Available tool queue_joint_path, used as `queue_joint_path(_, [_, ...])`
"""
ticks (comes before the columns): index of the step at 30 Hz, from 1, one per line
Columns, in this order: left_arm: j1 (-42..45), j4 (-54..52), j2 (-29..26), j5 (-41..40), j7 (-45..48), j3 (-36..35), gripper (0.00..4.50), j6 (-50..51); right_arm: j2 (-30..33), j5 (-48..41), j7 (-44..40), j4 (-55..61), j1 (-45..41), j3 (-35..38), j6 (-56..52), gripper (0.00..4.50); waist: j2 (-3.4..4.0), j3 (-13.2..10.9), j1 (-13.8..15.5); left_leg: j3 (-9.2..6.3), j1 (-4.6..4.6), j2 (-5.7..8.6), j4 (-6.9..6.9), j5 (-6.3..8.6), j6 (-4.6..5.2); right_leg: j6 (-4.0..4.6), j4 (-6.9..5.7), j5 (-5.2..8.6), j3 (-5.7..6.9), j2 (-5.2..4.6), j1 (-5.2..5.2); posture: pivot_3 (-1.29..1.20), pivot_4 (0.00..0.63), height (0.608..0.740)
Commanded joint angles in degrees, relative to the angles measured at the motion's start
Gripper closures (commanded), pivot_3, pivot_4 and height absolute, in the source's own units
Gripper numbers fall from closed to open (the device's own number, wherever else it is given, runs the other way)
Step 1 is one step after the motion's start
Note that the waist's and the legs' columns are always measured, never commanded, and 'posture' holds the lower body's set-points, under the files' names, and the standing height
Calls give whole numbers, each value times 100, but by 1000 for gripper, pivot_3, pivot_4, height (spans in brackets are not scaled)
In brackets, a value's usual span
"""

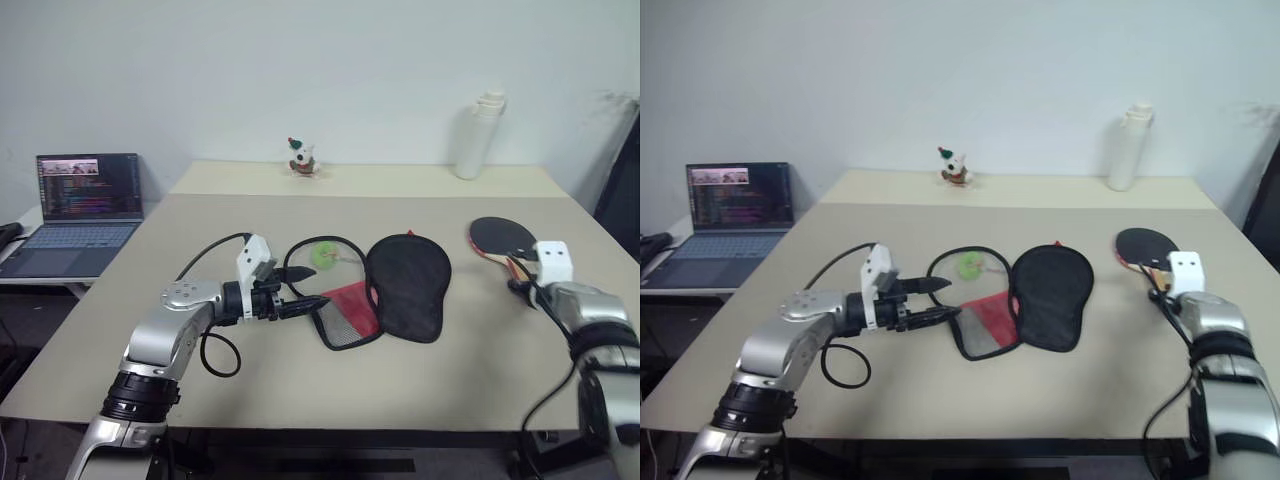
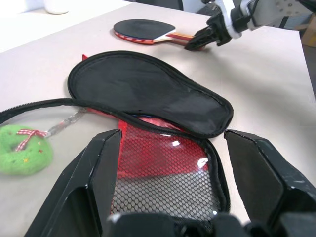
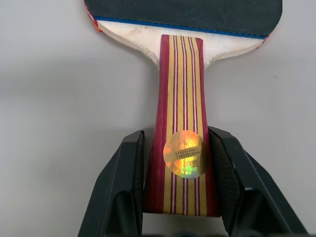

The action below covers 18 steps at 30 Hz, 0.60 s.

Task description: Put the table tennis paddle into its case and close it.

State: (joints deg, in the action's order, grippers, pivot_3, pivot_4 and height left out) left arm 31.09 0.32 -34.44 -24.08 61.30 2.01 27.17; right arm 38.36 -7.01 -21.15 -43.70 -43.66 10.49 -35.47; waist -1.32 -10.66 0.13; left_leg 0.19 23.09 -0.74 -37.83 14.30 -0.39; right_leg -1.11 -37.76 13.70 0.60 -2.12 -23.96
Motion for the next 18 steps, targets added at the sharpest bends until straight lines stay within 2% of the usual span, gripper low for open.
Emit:
queue_joint_path(1, [94,-254,13,-106,135,31,874,-42,301,-432,-168,2631,1253,327,-1763,2994,1,0,49,-5,10,0,1,0,0,0,1,1,5,-1,-5,0,150,740])
queue_joint_path(4, [254,-213,45,-118,271,105,874,-52,393,-754,-145,4569,2315,749,-2887,2994,3,2,35,-14,14,-1,-1,1,2,-1,-2,3,5,0,-12,0,150,740])
queue_joint_path(9, [543,-150,48,-244,629,219,874,45,337,-1072,-137,6269,3335,1286,-3965,2995,3,1,-8,-8,-3,0,-6,1,2,-30,-6,19,4,3,-5,0,150,740])
queue_joint_path(13, [666,-103,24,-291,886,279,874,93,254,-1287,-224,6799,3686,1527,-4390,2996,3,2,-43,0,-21,0,-10,1,2,-33,-7,18,1,4,10,0,150,740])
queue_joint_path(17, [771,44,66,-196,928,327,874,15,122,-1304,-154,6700,3632,1527,-4208,2997,3,2,-46,-3,-21,1,-10,1,2,-33,-5,18,2,10,12,0,150,740])
queue_joint_path(18, [775,52,68,-184,933,333,874,4,127,-1272,-137,6588,3593,1506,-4132,2437,3,2,-48,-2,-21,1,-9,1,2,-33,-3,18,1,10,12,0,150,740])
